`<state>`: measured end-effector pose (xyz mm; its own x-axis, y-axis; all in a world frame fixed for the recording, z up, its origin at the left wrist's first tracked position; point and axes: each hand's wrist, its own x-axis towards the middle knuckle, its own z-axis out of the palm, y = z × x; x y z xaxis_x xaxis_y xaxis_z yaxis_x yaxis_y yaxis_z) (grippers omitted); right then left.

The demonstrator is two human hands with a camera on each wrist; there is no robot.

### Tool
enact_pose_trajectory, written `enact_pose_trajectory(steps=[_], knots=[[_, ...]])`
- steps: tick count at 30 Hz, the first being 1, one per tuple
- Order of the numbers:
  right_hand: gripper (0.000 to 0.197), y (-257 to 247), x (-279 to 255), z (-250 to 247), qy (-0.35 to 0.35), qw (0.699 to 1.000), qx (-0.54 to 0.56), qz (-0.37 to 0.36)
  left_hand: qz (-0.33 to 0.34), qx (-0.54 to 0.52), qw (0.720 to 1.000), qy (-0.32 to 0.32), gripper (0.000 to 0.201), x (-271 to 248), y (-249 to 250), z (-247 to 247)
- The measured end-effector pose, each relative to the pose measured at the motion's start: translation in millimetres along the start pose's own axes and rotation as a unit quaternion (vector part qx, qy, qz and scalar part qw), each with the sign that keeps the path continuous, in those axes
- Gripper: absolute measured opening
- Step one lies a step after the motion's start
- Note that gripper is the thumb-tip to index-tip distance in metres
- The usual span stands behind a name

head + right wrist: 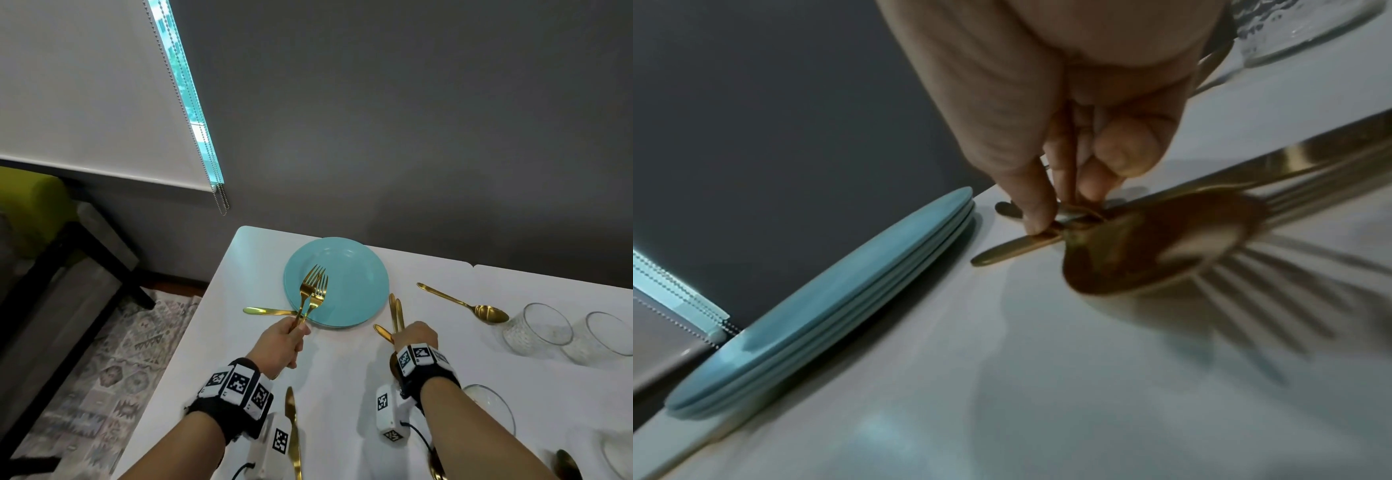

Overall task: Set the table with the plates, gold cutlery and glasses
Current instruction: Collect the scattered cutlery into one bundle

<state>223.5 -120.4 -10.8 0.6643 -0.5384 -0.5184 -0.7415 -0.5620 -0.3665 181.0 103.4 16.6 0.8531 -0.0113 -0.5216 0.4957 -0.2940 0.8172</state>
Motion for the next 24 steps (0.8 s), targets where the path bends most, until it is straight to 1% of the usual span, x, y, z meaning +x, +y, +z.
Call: enact_pose_trajectory(steps=[4, 8, 12, 14, 16, 18, 20, 21, 23, 24], knots=[[0.041, -0.6, -4.5, -2.9, -0.031, 0.999, -0.007, 0.008, 0.004, 0.005, 1.000, -0.001, 0.022, -1.9, 1.4, -1.3], [0.040, 4.4, -6.0, -3.6, -0.090, 0.996, -0.003, 0.005, 0.004, 0.015, 1.000, -0.008, 0.021, -2.3, 4.4, -0.9], [0.043, 5.3, -10.6, -3.5, -0.087, 0.996, 0.017, 0.011, 0.001, 0.007, 1.000, -0.012, 0.019, -2.4, 8.1, 1.8], [0.036, 2.6, -15.5, -4.1, -0.087, 0.996, 0.024, 0.023, 0.004, 0.001, 1.000, -0.014, 0.017, -3.9, 10.8, 3.3], [0.028, 1.5, -20.8, -5.9, -0.062, 0.998, 0.007, 0.027, 0.012, 0.003, 1.000, -0.016, 0.016, -5.5, 14.4, 4.3], [0.023, 1.9, -26.1, -7.8, -0.033, 0.999, -0.012, -0.011, 0.040, 0.024, 0.999, -0.011, 0.016, -7.3, 20.0, 4.2], [0.015, 0.9, -40.7, -10.9, -0.021, 0.996, 0.003, -0.089, 0.088, 0.052, 0.995, 0.001, 0.016, -9.0, 28.6, 4.4], [0.015, -0.3, -52.7, -12.6, -0.018, 0.991, -0.002, -0.131, 0.114, 0.079, 0.990, 0.009, 0.017, -9.4, 33.3, 5.0], [0.017, -5.8, -78.5, -14.1, -0.039, 0.974, -0.048, -0.220, 0.160, 0.143, 0.976, 0.023, 0.017, -11.1, 44.4, 7.7], [0.019, -9.3, -88.8, -12.3, -0.062, 0.957, -0.096, -0.265, 0.174, 0.169, 0.970, 0.020, 0.018, -12.3, 49.0, 9.0]])
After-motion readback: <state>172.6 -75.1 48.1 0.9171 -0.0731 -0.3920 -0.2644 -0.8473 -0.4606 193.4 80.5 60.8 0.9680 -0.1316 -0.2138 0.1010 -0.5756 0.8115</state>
